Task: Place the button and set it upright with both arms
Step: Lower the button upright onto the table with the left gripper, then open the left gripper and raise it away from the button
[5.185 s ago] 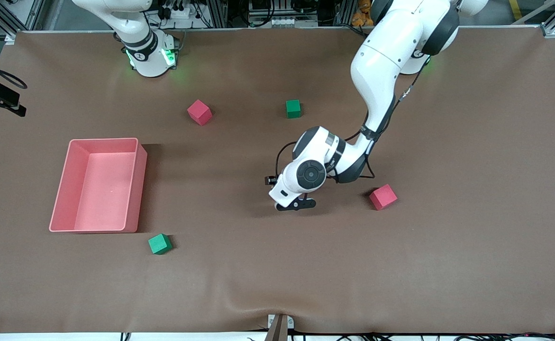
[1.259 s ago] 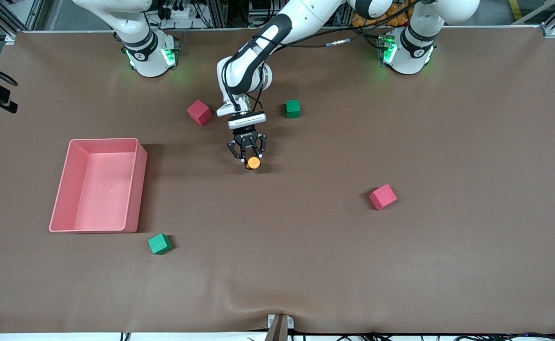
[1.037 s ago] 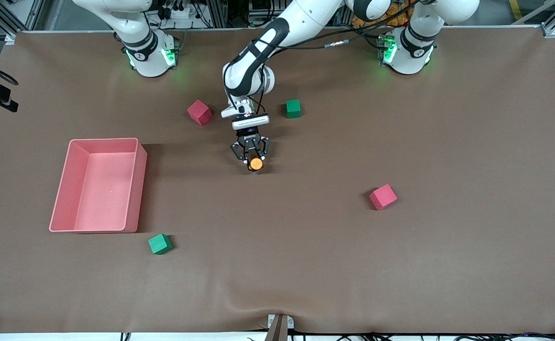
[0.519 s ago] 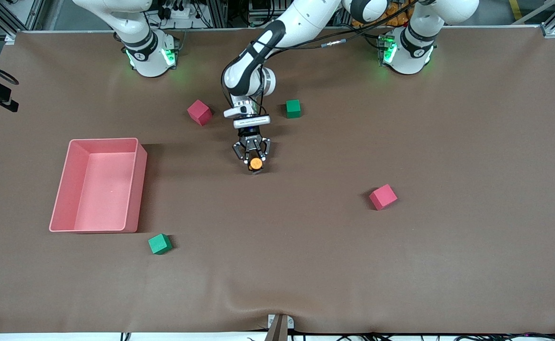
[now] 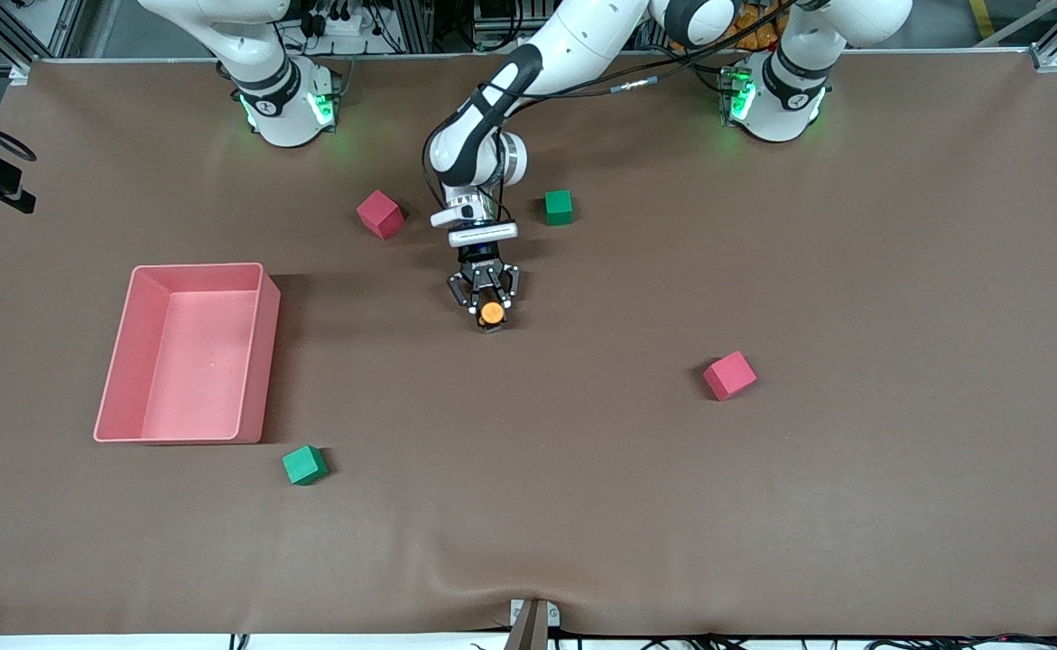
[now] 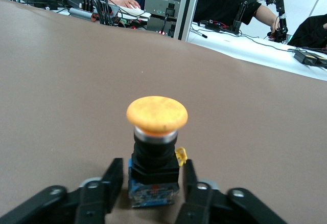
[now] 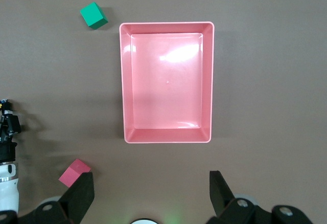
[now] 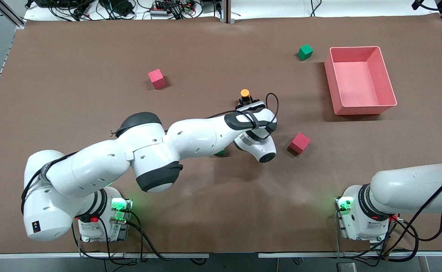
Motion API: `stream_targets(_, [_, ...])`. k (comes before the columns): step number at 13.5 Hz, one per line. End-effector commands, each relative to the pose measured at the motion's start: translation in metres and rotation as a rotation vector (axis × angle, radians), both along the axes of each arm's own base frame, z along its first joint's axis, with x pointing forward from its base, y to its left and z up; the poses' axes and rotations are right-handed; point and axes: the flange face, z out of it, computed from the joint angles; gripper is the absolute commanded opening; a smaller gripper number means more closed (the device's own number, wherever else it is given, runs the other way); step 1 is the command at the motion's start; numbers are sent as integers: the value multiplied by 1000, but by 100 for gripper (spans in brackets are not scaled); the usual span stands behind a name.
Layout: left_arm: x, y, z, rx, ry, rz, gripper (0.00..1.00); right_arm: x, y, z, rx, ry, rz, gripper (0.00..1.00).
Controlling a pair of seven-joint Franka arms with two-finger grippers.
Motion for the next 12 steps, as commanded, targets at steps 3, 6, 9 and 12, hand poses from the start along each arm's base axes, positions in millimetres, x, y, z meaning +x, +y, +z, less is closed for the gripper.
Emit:
stream_targets(3, [-30,-11,5,-28,13,14,100,-1,-1,5,-12,-4,1,100])
stream_targets(6, [-72,-32,39,-78,103,87,100,-1,-1,4,-10,-4,1,100])
stream_targets(9, [-108,-46,106,-49,259,166,100,0,-2,4,-7,-11,0,100])
stream_targets(12, [-125,-52,177,-46,362,198,100,1,2,4,-4,-10,6,100])
